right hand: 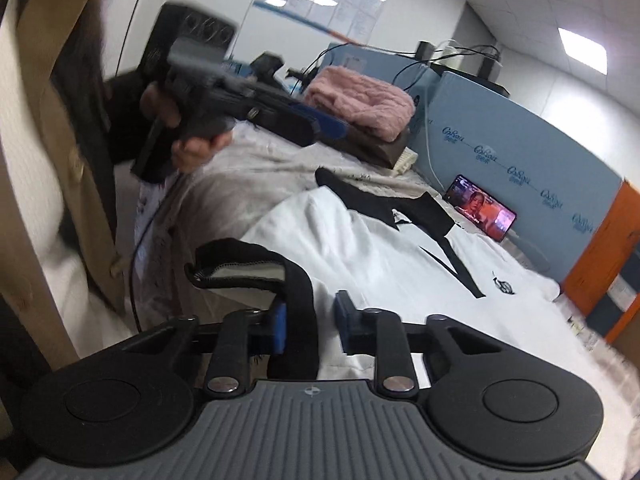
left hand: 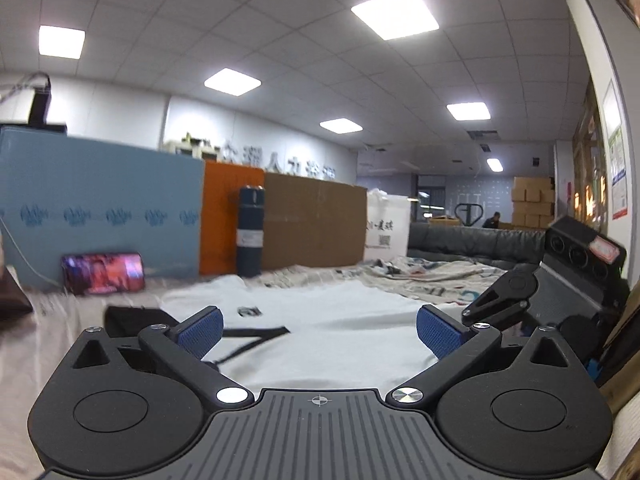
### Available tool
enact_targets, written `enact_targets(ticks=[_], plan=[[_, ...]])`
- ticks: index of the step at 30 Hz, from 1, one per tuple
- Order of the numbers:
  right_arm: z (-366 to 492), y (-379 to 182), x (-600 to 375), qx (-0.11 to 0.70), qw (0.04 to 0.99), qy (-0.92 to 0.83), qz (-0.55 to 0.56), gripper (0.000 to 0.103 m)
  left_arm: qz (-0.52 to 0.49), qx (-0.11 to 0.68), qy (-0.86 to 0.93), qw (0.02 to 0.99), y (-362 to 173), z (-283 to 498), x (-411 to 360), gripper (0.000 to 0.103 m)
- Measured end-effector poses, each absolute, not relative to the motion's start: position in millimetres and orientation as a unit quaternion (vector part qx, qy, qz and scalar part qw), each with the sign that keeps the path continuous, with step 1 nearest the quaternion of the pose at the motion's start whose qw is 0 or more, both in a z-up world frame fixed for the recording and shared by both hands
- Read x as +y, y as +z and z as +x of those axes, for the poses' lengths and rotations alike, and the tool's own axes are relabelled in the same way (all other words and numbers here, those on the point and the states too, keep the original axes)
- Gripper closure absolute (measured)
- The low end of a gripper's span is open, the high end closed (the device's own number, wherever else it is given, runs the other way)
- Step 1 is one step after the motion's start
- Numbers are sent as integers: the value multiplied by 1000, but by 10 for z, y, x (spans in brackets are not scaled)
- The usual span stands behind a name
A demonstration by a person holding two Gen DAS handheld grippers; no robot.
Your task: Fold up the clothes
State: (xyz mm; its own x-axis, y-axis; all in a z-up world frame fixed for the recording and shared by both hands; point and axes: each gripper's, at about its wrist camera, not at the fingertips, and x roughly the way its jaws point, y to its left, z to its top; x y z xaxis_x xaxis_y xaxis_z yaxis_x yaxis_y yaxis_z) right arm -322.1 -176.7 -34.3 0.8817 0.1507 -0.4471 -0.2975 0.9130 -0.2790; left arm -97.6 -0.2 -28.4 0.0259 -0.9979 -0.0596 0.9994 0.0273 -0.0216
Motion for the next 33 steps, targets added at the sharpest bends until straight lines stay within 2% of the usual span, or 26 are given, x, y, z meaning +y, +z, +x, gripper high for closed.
enact_targets(ticks=[6,9,12,13,14,15,16,17,18,21,23,24,25,31,33], plan=[[-3183,-185,-2216,162,981,102,-16,91,56,41,-752,655,-266,-1056,25,0],[-3144,-169,-2320,157,983,95,13,92,104,46,-779,617,-319,-1185,-100,0],[-3146,-150,-2335,152,983,100,21,92,155,27,-757,634,-403,-1330,-325,0],[-3151,-145,-2332,151,983,102,22,92,164,19,-756,633,-421,-1365,-381,3],[-3165,-146,-2324,149,983,107,25,92,169,14,-762,625,-427,-1388,-414,8],[-3189,-151,-2313,147,982,114,30,92,173,8,-768,617,-434,-1411,-447,27],[-3207,-157,-2294,145,981,124,38,92,178,2,-774,608,-441,-1435,-480,57],[-3241,-171,-2264,143,979,135,44,92,183,-4,-779,600,-447,-1458,-513,72],[-3259,-188,-2226,144,979,136,45,92,186,-2,-786,589,-455,-1463,-529,92],[-3323,-240,-2139,151,978,135,43,91,182,30,-806,563,-491,-1400,-526,102],[-3391,-266,-2106,159,980,117,28,74,153,51,-810,564,-492,-1306,-517,103],[-3429,-273,-2097,166,981,95,12,48,123,62,-811,568,-473,-1231,-501,103],[-3467,-279,-2087,173,982,72,-4,35,94,72,-813,571,-450,-1159,-477,103],[-3636,-347,-2287,236,967,-71,-65,38,-12,85,-814,574,-269,-916,-494,103],[-3726,-376,-2415,255,958,-110,-65,44,-8,83,-816,572,-253,-922,-505,103]])
